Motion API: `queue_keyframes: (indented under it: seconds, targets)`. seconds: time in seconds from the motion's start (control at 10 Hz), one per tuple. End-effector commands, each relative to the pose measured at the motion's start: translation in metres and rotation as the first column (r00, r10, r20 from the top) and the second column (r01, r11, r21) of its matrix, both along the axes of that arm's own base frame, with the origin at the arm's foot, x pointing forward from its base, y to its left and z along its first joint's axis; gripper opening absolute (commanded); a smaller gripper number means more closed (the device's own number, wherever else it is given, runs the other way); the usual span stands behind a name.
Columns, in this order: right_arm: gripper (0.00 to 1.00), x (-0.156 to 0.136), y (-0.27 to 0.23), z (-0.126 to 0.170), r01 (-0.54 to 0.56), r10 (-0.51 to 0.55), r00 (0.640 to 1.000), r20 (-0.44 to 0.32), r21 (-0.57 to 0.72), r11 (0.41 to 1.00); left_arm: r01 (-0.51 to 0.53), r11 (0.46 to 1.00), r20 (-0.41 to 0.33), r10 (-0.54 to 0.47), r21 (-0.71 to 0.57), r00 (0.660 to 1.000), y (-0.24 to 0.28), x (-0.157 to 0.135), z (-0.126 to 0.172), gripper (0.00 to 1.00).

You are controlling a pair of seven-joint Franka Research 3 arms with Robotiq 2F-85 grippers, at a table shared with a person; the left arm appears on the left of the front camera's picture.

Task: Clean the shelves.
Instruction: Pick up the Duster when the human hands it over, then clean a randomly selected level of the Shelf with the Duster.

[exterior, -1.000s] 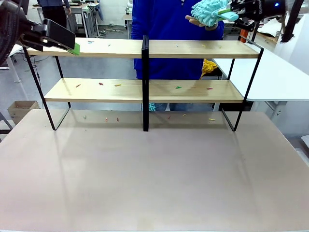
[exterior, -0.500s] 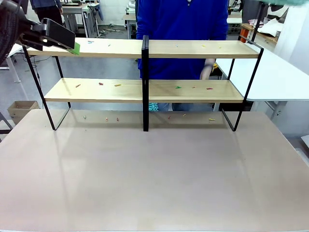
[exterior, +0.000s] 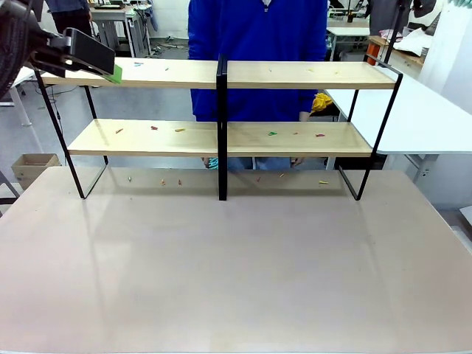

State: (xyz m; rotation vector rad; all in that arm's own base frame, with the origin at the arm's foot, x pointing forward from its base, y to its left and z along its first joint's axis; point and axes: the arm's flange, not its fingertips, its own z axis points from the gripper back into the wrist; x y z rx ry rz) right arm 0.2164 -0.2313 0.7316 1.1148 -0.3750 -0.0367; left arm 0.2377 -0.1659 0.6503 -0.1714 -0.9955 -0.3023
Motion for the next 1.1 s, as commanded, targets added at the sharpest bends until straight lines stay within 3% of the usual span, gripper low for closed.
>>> queue_keyframes:
  seconds: [0.0,1.0]
  targets:
    - [0.00,-0.0086,0.0049,0.0116,-0.006,0.007,1.000,-0.003,0.021,1.000,-0.001,1.000,0.000,0.001,-0.004,1.000,0.0007,0.0002,-0.0001,1.00]
    - [0.00,-0.0086,0.0049,0.0116,-0.006,0.007,1.000,-0.003,0.021,1.000,-0.001,1.000,0.000,0.001,-0.004,1.000,0.0007,0.0002,-0.0001,1.00]
